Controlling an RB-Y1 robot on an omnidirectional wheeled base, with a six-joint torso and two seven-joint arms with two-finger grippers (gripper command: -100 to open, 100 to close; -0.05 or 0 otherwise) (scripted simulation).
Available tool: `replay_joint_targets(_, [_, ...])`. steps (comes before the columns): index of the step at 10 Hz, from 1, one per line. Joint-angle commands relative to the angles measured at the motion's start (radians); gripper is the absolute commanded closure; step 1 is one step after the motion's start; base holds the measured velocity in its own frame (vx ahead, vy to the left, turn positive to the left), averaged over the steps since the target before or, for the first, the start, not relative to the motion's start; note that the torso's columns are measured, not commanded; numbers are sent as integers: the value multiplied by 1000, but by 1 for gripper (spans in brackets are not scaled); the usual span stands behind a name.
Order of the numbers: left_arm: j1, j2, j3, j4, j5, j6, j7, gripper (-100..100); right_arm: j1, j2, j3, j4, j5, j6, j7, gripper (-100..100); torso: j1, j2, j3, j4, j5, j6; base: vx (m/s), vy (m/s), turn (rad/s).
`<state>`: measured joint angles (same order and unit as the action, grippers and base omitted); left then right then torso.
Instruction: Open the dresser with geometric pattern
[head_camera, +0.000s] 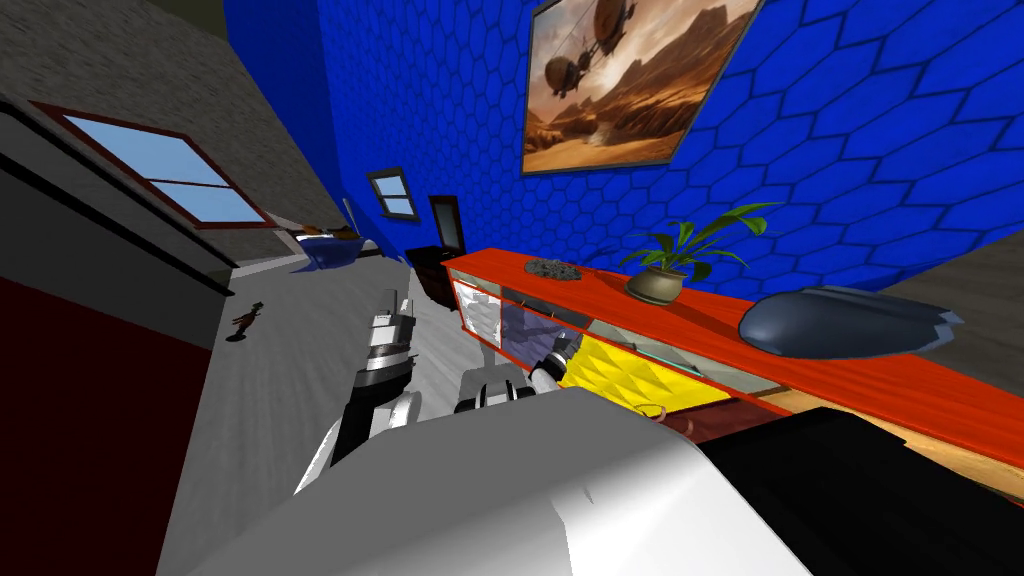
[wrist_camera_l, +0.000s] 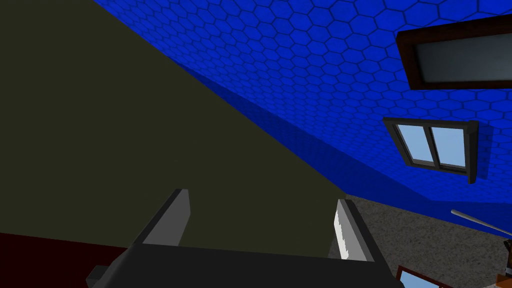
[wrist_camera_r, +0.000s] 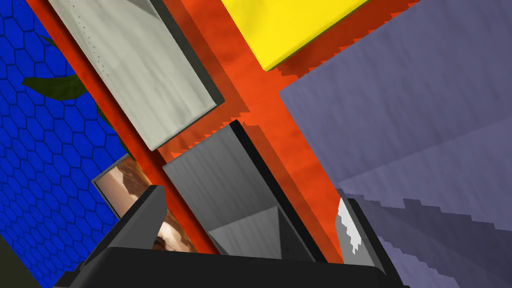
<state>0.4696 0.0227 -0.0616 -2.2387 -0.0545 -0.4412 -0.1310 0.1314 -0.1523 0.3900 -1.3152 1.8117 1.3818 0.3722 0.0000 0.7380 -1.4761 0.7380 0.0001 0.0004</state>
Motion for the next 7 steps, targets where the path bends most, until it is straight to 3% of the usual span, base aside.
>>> replay_joint_targets(1, [0, 0, 0, 0, 0, 0, 0, 0, 1, 0, 7, 40, 62, 50, 17, -100, 0, 0, 0, 0, 0, -1, 30, -19, 97])
replay_joint_targets(3, [0, 0, 0, 0, 0, 0, 0, 0, 5, 5, 19, 103, 131, 117, 42, -100, 0, 0, 0, 0, 0, -1, 45, -18, 202])
replay_joint_targets(4, [0, 0, 0, 0, 0, 0, 0, 0, 5, 5, 19, 103, 151, 123, 42, -100, 0, -1, 0, 0, 0, -1, 41, -18, 76])
replay_joint_targets(6, [0, 0, 0, 0, 0, 0, 0, 0, 10, 14, 28, 157, 216, 184, 64, -100, 0, 0, 0, 0, 0, -1, 43, -21, 164])
replay_joint_targets(7, [0, 0, 0, 0, 0, 0, 0, 0, 10, 14, 28, 157, 225, 184, 64, -100, 0, 0, 0, 0, 0, -1, 31, -15, 77])
